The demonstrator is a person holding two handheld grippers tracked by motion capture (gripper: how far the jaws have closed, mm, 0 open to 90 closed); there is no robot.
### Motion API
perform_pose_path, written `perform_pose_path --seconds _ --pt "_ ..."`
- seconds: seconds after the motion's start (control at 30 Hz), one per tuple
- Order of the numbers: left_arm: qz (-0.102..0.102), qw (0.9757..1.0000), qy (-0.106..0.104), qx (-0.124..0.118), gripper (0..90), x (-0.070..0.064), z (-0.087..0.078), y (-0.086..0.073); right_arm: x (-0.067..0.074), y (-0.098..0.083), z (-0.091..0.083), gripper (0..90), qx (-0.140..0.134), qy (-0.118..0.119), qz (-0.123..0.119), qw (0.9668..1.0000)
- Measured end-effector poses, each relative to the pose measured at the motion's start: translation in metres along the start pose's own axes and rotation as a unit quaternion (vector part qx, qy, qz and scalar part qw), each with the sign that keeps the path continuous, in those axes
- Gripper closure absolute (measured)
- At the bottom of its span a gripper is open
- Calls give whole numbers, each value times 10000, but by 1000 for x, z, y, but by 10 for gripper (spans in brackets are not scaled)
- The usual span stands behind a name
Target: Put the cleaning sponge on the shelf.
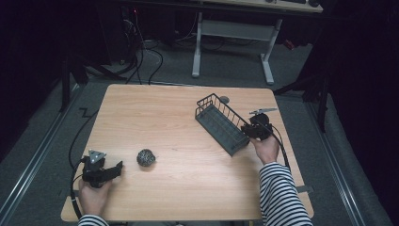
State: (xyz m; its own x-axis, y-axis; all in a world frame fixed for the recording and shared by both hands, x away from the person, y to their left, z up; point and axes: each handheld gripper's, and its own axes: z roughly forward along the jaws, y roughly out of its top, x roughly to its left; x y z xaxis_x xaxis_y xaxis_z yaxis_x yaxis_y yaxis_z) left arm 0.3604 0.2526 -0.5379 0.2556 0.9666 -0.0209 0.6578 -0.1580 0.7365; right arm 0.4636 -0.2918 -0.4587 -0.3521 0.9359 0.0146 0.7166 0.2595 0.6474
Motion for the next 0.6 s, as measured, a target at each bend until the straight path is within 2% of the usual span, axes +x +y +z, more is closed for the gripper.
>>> perform_pose_path --seconds 0.13,0.33,0.53,0.6 --pt "3 10000 6 -3 230 0 0 0 0 -1 -1 765 0 58 -12 10000" --pt "3 10000 6 -4 229 0 0 0 4 -4 -3 786 3 126 -152 9998" --pt "0 10000 -3 0 229 0 0 0 14 -9 -8 796 -18 219 -329 9992" --pt "1 10000 1 1 229 0 0 0 15 -10 -8 797 -42 252 -316 9992"
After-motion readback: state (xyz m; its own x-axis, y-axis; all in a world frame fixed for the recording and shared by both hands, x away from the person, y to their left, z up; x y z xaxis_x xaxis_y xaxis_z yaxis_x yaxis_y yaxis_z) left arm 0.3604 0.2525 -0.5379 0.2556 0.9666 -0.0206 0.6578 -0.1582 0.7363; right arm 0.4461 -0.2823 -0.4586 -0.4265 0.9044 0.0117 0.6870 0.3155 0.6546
